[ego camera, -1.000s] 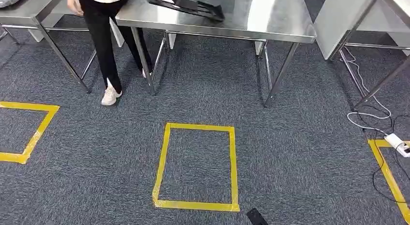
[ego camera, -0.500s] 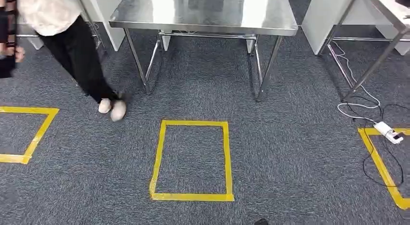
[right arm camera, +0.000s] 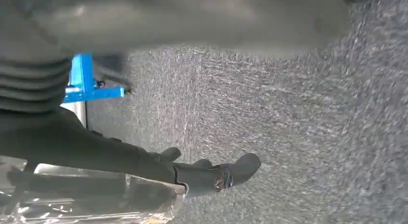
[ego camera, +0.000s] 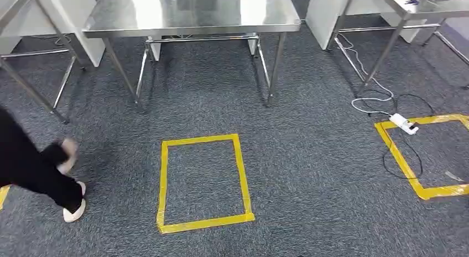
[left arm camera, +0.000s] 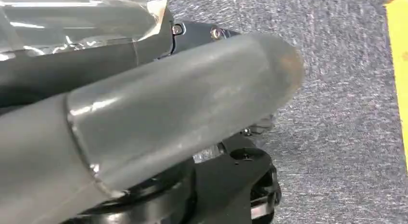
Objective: Take the parts from the cabinet and place them on the table.
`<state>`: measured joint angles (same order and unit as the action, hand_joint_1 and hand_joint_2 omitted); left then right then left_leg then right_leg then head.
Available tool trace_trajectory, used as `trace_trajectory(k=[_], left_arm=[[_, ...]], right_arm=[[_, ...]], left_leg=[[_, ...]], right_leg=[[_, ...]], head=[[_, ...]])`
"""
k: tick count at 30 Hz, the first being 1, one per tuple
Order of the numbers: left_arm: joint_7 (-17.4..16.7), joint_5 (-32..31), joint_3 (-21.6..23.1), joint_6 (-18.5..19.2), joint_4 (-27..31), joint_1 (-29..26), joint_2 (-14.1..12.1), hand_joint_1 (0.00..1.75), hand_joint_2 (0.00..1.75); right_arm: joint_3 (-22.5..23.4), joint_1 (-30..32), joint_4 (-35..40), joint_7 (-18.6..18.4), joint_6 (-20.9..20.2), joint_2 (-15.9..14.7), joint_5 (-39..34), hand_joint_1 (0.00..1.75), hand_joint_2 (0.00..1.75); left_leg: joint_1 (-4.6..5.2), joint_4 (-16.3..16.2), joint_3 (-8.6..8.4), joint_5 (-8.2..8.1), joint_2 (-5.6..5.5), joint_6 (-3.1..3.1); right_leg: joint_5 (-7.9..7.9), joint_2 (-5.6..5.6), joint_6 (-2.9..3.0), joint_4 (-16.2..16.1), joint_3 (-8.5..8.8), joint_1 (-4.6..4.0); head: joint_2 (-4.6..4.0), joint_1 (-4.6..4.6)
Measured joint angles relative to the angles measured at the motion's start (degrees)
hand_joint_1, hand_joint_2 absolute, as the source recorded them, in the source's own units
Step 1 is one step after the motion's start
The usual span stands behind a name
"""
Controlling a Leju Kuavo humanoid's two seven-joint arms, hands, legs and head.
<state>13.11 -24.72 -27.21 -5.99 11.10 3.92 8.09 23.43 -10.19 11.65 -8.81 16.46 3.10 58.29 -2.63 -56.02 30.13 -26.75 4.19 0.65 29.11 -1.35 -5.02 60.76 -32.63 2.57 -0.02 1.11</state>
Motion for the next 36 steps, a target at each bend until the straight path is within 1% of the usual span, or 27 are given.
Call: trace_trajectory(k=[1,2,3,5,6,7,8,10,12,14,15,16,17,18,20,21,22,23,25,27,29,30,31,32,33,34,36], left_arm=[[0.0,0.0,0.0,0.0,0.0,0.1,-0.2,0.00,0.00],[0.0,0.0,0.1,0.0,0.0,0.1,-0.2,0.00,0.00],[0.0,-0.1,0.2,0.0,0.0,0.0,-0.3,0.00,0.00],[0.0,-0.1,0.3,0.0,0.0,0.3,-0.2,0.00,0.00],[0.0,-0.1,0.3,0.0,0.0,0.3,-0.1,0.00,0.00],[-0.1,-0.1,0.3,0.0,0.0,0.3,-0.2,0.00,0.00],[-0.1,-0.1,0.3,0.0,0.0,0.2,-0.2,0.00,0.00],[-0.2,-0.2,0.3,0.0,0.0,0.0,-0.2,0.00,0.00],[-0.3,-0.3,0.3,0.0,0.0,-0.1,-0.2,0.00,0.00],[-0.4,-0.3,0.3,0.0,0.0,0.0,-0.2,0.00,0.00],[-0.4,-0.3,0.3,0.0,0.0,0.0,-0.2,0.00,0.00],[-0.5,-0.3,0.3,-0.1,0.0,0.0,-0.4,0.00,0.00],[-0.5,-0.4,0.4,-0.3,0.0,-0.1,-0.9,0.00,0.00],[-0.5,-0.4,0.4,-0.5,0.0,0.0,-0.7,0.00,0.00],[-0.5,-0.4,0.4,-0.5,0.0,0.1,-0.6,0.00,0.00],[-0.6,-0.6,0.4,-0.5,0.0,0.2,-0.3,0.00,0.00],[-0.5,-0.9,0.5,-0.5,0.0,0.2,-0.3,0.00,0.00],[-0.5,-1.0,0.5,-0.5,0.0,0.0,-0.2,0.00,0.00],[-0.6,-1.1,0.6,-0.5,0.0,0.0,-0.2,0.00,0.00],[-0.6,-1.1,0.6,-0.5,0.0,-0.1,-0.1,0.00,0.00],[-0.6,-1.1,0.6,-0.5,0.0,0.0,-0.1,0.00,0.00],[-0.6,-1.1,0.6,-0.5,0.0,0.0,-0.1,0.00,0.00],[-0.6,-1.1,0.6,-0.5,0.0,0.1,-0.1,0.00,0.00],[-0.6,-1.1,0.6,-0.5,0.1,0.2,-0.3,0.00,0.00],[-0.6,-1.2,0.6,-0.5,0.1,0.1,-0.2,0.00,0.00],[-0.6,-1.2,0.6,-0.5,0.1,0.2,-0.2,0.00,0.00],[-0.6,-1.2,0.7,-0.5,0.1,0.3,-0.1,0.00,0.00]], right_arm=[[0.0,-0.1,0.0,0.0,0.0,0.1,0.0,0.00,0.00],[0.1,-0.2,0.0,0.0,-0.1,0.4,0.0,0.00,0.00],[0.2,-0.2,0.0,0.0,-0.1,0.2,0.0,0.00,0.00],[0.3,0.0,-0.1,0.0,-0.1,0.1,0.0,0.00,0.00],[0.3,0.0,-0.1,0.0,-0.1,0.0,0.1,0.00,0.00],[0.4,0.1,-0.1,-0.1,-0.1,0.2,0.2,0.00,0.00],[0.4,0.0,-0.1,-0.2,-0.1,0.2,0.2,0.00,0.00],[0.4,0.0,-0.1,-0.2,-0.1,0.3,0.2,0.00,0.00],[0.4,0.3,-0.1,-0.2,-0.1,0.3,0.2,0.00,0.00],[0.4,0.4,-0.2,-0.2,-0.1,0.3,0.3,0.00,0.00],[0.4,0.3,-0.2,-0.2,-0.1,0.3,0.5,0.00,0.00],[0.4,0.3,-0.2,-0.2,-0.2,0.5,0.6,0.00,0.00],[0.5,0.2,-0.2,-0.1,-0.4,0.9,0.7,0.00,0.00],[0.5,0.1,-0.2,-0.1,-0.5,1.0,0.9,0.00,0.00],[0.5,0.3,-0.2,-0.1,-0.7,1.0,0.9,0.00,0.00],[0.5,0.4,-0.3,-0.1,-0.7,0.6,0.9,0.00,0.00],[0.5,0.6,-0.3,-0.2,-0.7,0.7,0.9,0.00,0.00],[0.5,0.5,-0.3,-0.3,-0.6,0.6,0.9,0.00,0.00],[0.5,0.3,-0.3,-0.3,-0.6,0.6,1.0,0.00,0.00],[0.5,0.5,-0.3,-0.3,-0.6,0.5,1.0,0.00,0.00],[0.5,0.8,-0.3,-0.3,-0.6,0.4,1.0,0.00,0.00],[0.5,0.8,-0.3,-0.3,-0.6,0.3,1.0,0.00,0.00],[0.5,0.7,-0.3,-0.3,-0.6,0.3,1.0,0.00,0.00],[0.5,0.6,-0.3,-0.3,-0.6,0.6,1.0,0.00,0.00],[0.5,0.6,-0.3,-0.3,-0.5,0.6,1.0,0.00,0.00],[0.5,0.6,-0.3,-0.3,-0.5,0.5,1.0,0.00,0.00],[0.5,0.6,-0.3,-0.3,-0.5,0.4,1.0,0.00,0.00]], left_leg=[[0.24,-0.5,0.02,-0.42,0.63,-0.97],[0.33,-1.0,0.00,-0.87,1.06,-1.63],[0.39,-0.8,-0.10,-0.81,1.30,-1.94],[0.09,-0.5,-0.65,-0.82,2.30,-2.30],[-0.34,-0.7,-0.59,-1.18,1.85,-2.60],[-0.47,-2.4,-0.01,-3.14,-0.92,-2.61],[-0.22,-5.6,1.34,-5.46,-2.50,-2.32],[0.38,-16.2,6.24,-10.36,-3.75,-1.67],[1.05,-19.9,8.46,-10.26,-3.80,-0.59],[1.98,-13.7,6.18,-5.52,-4.55,1.29],[2.43,-9.1,4.20,-2.94,-5.81,2.50],[3.16,-4.8,2.37,-0.89,-9.19,4.19],[3.15,-3.7,1.99,-1.22,-10.80,5.12],[3.51,-3.1,1.74,-1.08,-10.08,4.82],[3.86,-2.6,1.67,-0.86,-8.86,4.92],[3.12,-0.9,0.89,-0.03,-7.78,4.53],[2.92,0.1,0.34,0.47,-6.96,3.86],[2.90,0.5,0.22,0.63,-6.21,4.05],[2.78,0.4,0.39,0.60,-4.05,3.88],[2.58,0.4,0.54,0.54,-2.30,3.52],[2.11,0.3,0.47,0.41,-0.75,2.75],[1.78,0.0,0.44,0.21,0.11,2.23],[1.62,-0.5,0.45,-0.13,0.80,1.60],[1.97,-0.5,0.24,-0.34,1.26,1.04],[1.96,-0.9,0.03,-0.87,1.76,0.31],[2.03,-0.7,-0.23,-1.04,2.02,-0.07],[1.84,-0.3,-0.69,-0.83,3.34,-0.70]], right_leg=[[-0.91,-2.74,-0.07,-2.8,1.41,-0.05],[-1.43,-2.37,0.60,-3.4,1.40,-0.51],[-1.33,-1.68,1.81,-2.7,1.27,-0.61],[-1.30,-0.51,3.04,-2.6,0.35,-0.68],[-1.50,0.15,3.69,-2.7,0.89,-0.48],[-1.69,0.61,4.07,-2.7,0.79,-0.50],[-1.88,1.12,4.36,-2.7,0.67,-0.75],[-2.13,2.55,4.94,-2.7,0.42,-1.47],[-2.22,3.98,5.20,-2.7,0.44,-2.32],[-2.33,5.67,5.46,-2.7,0.59,-3.17],[-2.34,6.45,5.47,-2.7,0.68,-3.42],[-2.47,7.11,5.70,-2.7,0.61,-2.96],[-2.52,7.73,5.61,-2.6,0.36,-3.89],[-2.62,8.37,5.67,-2.7,0.07,-3.00],[-3.14,9.83,4.96,-3.0,-0.26,-2.59],[-3.28,9.77,4.85,-2.9,-0.78,-3.69],[-2.69,6.19,4.96,-1.8,-1.12,-3.39],[-1.12,3.87,5.10,0.6,-2.40,-3.45],[2.57,2.40,4.74,9.1,-6.78,-2.66],[3.65,2.01,3.60,13.9,-9.03,-1.68],[1.28,1.37,1.74,8.6,-6.02,-0.73],[-1.04,0.29,0.57,2.0,-2.25,-0.28],[-2.43,-1.83,-0.05,-3.7,1.01,0.11],[-2.17,-3.75,0.54,-2.8,0.70,-0.18],[-2.50,-3.38,1.13,-3.6,0.79,-0.96],[-2.38,-2.70,2.06,-3.4,0.08,-0.90],[-2.66,-1.52,2.96,-3.4,-0.22,-1.25]], head=[[0.00,-0.11],[0.00,-0.52],[0.00,-0.11],[0.00,0.09],[0.00,0.13],[0.00,0.42],[0.00,0.48],[0.00,0.66],[0.00,0.63],[0.00,0.61],[0.00,0.61],[0.00,0.55],[0.00,-0.16],[0.00,0.10],[0.00,0.52],[0.00,0.50],[0.00,0.44],[0.00,0.09],[0.00,0.00],[0.00,0.04],[0.00,0.00],[0.00,0.02],[0.00,0.00],[0.00,-0.07],[0.00,-0.29],[0.00,-0.02],[0.00,0.24]])
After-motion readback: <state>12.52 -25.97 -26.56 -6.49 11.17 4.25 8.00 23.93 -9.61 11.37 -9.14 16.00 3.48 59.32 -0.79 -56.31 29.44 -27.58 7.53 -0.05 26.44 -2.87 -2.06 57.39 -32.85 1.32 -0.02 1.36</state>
